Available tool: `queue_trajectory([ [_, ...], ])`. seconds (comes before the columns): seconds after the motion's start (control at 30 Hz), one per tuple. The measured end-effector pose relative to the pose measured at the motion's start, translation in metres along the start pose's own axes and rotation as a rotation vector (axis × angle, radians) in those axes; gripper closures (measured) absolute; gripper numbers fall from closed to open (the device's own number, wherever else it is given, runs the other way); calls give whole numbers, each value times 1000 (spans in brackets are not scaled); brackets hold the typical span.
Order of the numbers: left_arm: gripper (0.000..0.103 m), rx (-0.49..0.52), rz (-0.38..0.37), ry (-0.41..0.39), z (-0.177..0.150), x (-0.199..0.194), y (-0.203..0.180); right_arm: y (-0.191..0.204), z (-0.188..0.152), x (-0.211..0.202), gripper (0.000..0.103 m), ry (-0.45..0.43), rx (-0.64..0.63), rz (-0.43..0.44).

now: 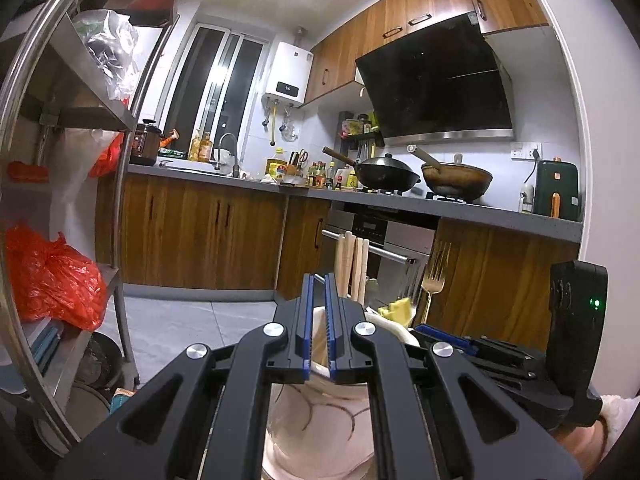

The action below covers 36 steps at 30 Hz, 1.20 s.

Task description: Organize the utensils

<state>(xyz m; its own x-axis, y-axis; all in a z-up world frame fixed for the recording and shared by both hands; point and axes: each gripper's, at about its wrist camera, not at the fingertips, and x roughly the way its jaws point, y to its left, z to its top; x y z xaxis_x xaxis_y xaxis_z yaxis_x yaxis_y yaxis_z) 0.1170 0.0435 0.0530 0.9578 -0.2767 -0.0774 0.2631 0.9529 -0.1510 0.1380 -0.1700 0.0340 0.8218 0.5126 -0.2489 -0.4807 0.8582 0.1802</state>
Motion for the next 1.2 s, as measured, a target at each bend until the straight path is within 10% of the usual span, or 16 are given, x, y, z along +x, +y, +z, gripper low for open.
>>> queue_trajectory([
  [0.57, 95, 52, 25, 114, -23, -45, -18, -2, -21, -77, 69, -18, -35, -66],
  [0.8, 39, 66, 61, 138, -39, -69, -26, 4, -35, -99, 48, -12, -85, -80],
  [1.0, 16, 59, 115, 121, -43, -79, -23, 6, -36, -105, 22, -29, -100, -76],
  [1.2, 6, 78, 128, 112, -43, -79, -26, 4, -36, -103, 20, -15, -90, -95],
])
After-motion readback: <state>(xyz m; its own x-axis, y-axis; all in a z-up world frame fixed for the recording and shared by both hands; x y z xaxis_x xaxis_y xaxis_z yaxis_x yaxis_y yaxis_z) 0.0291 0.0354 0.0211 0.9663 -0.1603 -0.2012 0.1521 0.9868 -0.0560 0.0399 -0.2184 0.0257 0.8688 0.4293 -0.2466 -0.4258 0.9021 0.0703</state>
